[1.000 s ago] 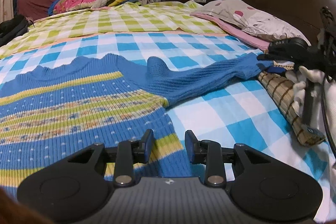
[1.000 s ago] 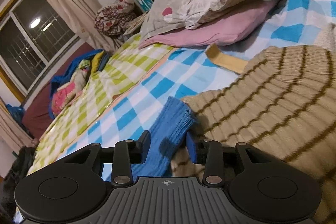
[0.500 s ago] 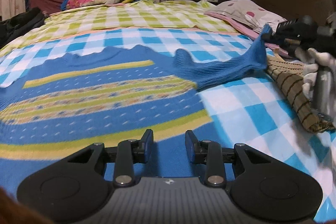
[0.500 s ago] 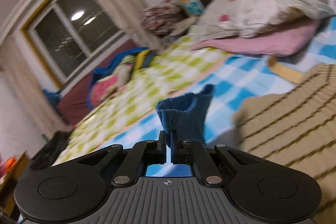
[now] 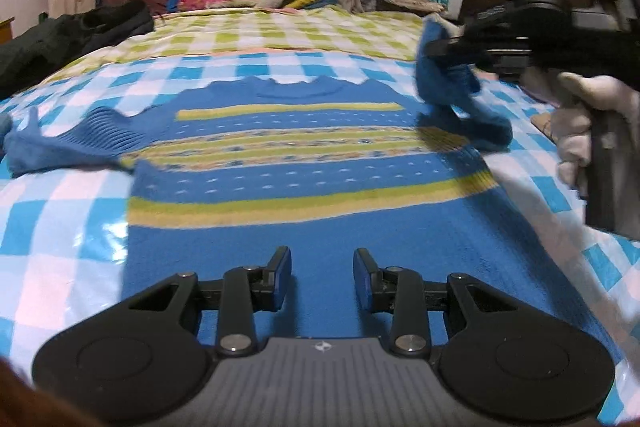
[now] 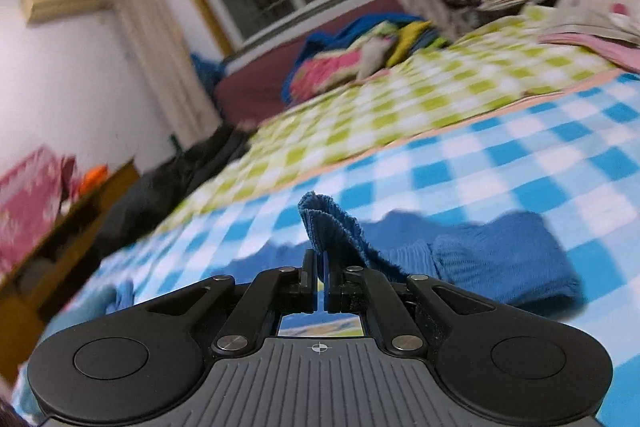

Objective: Fold small clothes
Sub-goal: 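Lift the sleeve with the right tool and carry it across the sweater body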

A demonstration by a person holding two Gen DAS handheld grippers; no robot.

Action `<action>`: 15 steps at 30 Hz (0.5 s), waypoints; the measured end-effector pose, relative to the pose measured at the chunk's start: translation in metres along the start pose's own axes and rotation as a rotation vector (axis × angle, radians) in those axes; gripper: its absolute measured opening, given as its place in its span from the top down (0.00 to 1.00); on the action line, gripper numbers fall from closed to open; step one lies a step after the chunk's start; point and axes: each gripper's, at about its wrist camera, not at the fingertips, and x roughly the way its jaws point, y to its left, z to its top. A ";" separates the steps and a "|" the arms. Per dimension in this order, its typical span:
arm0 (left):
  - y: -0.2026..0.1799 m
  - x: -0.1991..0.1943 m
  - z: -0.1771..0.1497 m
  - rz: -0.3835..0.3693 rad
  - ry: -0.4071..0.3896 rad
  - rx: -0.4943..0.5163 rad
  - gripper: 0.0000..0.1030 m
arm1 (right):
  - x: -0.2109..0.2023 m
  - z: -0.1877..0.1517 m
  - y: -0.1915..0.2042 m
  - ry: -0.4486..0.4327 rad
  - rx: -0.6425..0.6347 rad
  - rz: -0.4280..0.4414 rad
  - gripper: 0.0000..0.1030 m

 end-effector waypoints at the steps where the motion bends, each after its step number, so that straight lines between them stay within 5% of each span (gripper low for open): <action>1: 0.005 -0.001 -0.002 -0.003 -0.006 -0.009 0.62 | 0.008 -0.003 0.013 0.014 -0.021 -0.001 0.97; 15: 0.065 -0.018 -0.009 -0.043 -0.096 -0.105 0.56 | 0.089 -0.057 0.124 0.155 -0.212 -0.001 0.97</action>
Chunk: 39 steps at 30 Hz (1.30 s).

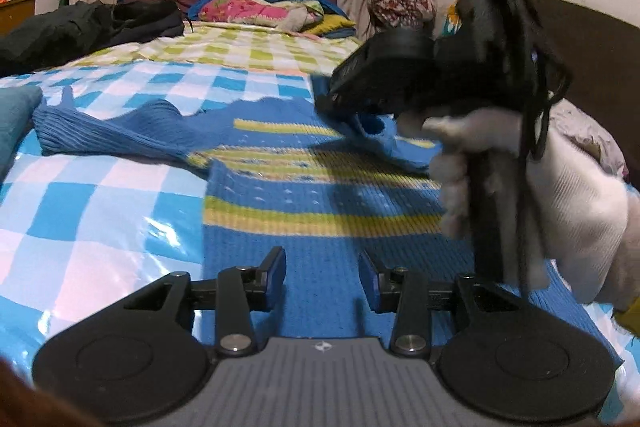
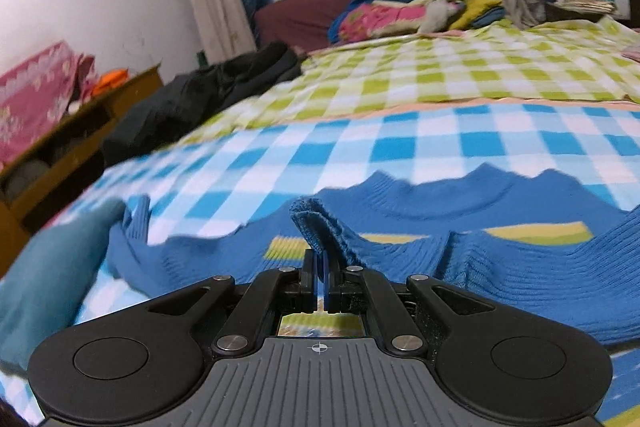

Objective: Fold small clothes
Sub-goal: 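Lift the sleeve with the right tool and carry it across the sweater body, then lay the sleeve on the sweater front and open the right tool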

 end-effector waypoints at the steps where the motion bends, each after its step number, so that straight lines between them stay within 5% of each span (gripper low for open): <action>1: 0.003 -0.001 0.001 -0.001 -0.005 -0.007 0.56 | 0.002 -0.001 0.004 0.006 -0.004 0.003 0.97; 9: 0.026 -0.009 0.007 0.028 -0.040 -0.058 0.55 | 0.024 -0.006 0.030 0.031 -0.046 0.024 0.97; 14: 0.034 -0.010 0.008 0.035 -0.048 -0.078 0.55 | 0.034 -0.004 0.044 0.092 -0.062 0.112 0.91; 18: 0.037 -0.011 0.008 0.043 -0.053 -0.081 0.55 | 0.020 0.000 0.046 0.044 -0.110 0.103 0.91; 26: 0.044 -0.011 0.010 0.045 -0.060 -0.099 0.55 | -0.008 -0.004 0.000 0.048 -0.163 -0.045 0.88; 34: 0.046 -0.003 0.009 0.056 -0.044 -0.099 0.55 | 0.037 0.003 0.002 0.149 -0.262 -0.091 0.88; 39: 0.049 0.000 0.008 0.062 -0.034 -0.108 0.55 | 0.074 0.022 0.020 0.141 -0.287 -0.119 0.86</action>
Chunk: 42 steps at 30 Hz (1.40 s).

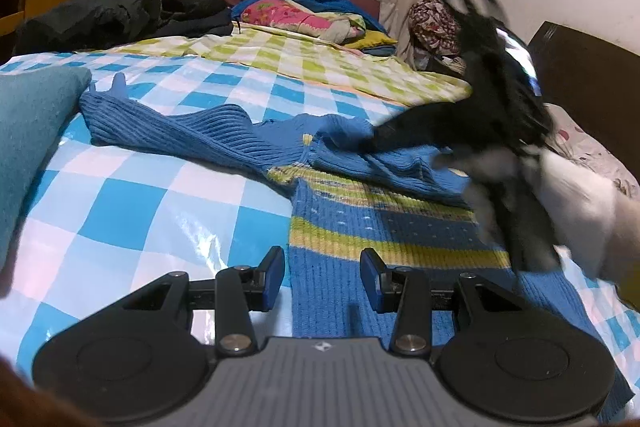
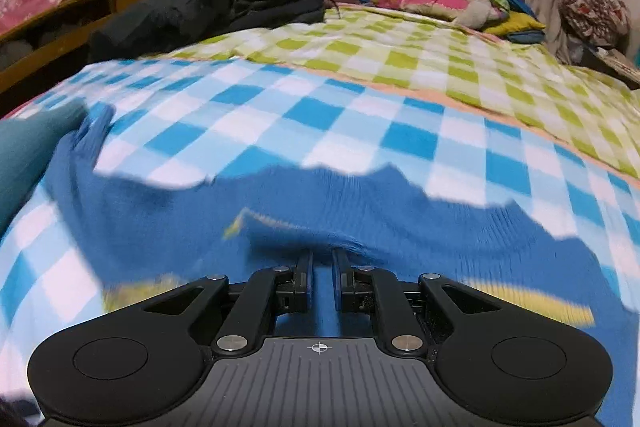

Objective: Fold small clothes
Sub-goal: 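Lay the sleeve on the sweater front and open the right tool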

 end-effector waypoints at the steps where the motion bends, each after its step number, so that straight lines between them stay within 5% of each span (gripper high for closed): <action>1: 0.001 0.000 0.000 0.002 -0.003 -0.001 0.55 | 0.005 0.005 0.000 -0.004 0.023 -0.005 0.86; 5: 0.005 -0.004 0.002 0.001 -0.017 -0.009 0.55 | -0.004 0.009 -0.006 -0.041 0.117 0.039 0.86; 11: 0.010 -0.006 0.002 -0.006 -0.022 -0.032 0.55 | -0.036 -0.019 0.012 -0.061 -0.022 0.114 0.77; 21: 0.003 -0.013 0.002 0.002 -0.057 0.022 0.55 | -0.018 -0.031 0.041 -0.034 -0.145 0.116 0.75; 28: 0.005 -0.011 0.002 0.002 -0.047 0.009 0.55 | -0.022 -0.030 0.043 -0.049 -0.103 0.097 0.99; 42: 0.007 -0.006 0.001 0.007 -0.033 0.001 0.54 | -0.022 -0.025 0.052 -0.076 -0.020 0.135 0.98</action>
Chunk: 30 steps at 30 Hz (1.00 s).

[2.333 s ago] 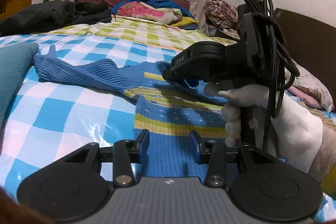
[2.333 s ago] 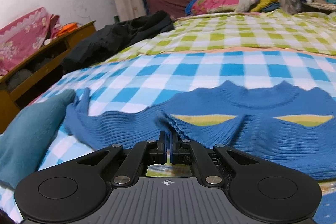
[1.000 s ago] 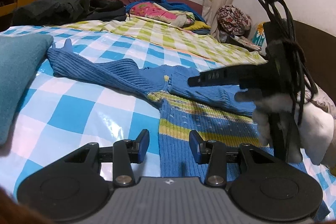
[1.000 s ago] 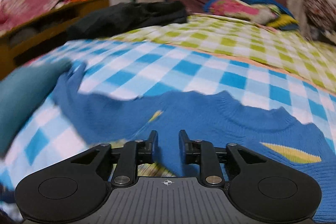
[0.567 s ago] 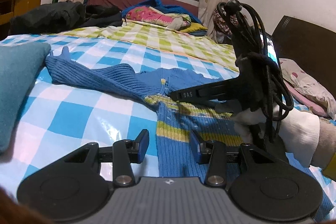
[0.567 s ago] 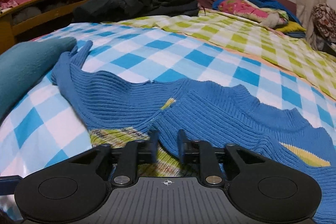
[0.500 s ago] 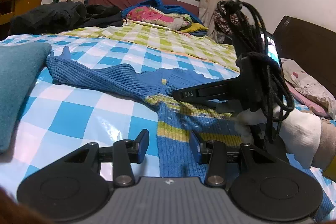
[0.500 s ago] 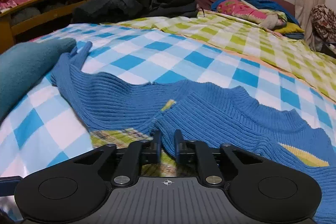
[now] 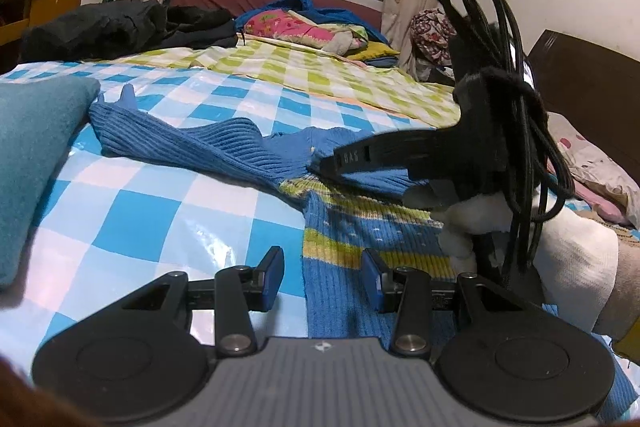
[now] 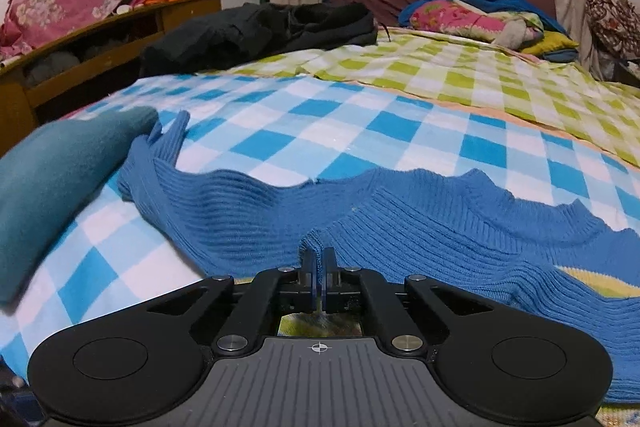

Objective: Fold small clothes
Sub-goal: 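Lay the sleeve on the sweater front and open the right tool, then grasp the other sleeve cuff with the left tool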

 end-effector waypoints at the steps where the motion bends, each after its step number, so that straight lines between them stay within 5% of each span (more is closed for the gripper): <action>1: 0.000 0.001 0.000 0.001 0.002 0.000 0.54 | 0.002 0.000 0.001 0.008 0.000 0.003 0.98; 13: 0.017 -0.002 0.008 0.054 -0.036 -0.050 0.54 | -0.009 -0.014 0.005 0.030 -0.069 0.036 0.99; 30: 0.072 0.027 0.047 0.247 -0.089 -0.185 0.47 | -0.051 -0.024 0.007 -0.015 -0.011 0.143 0.92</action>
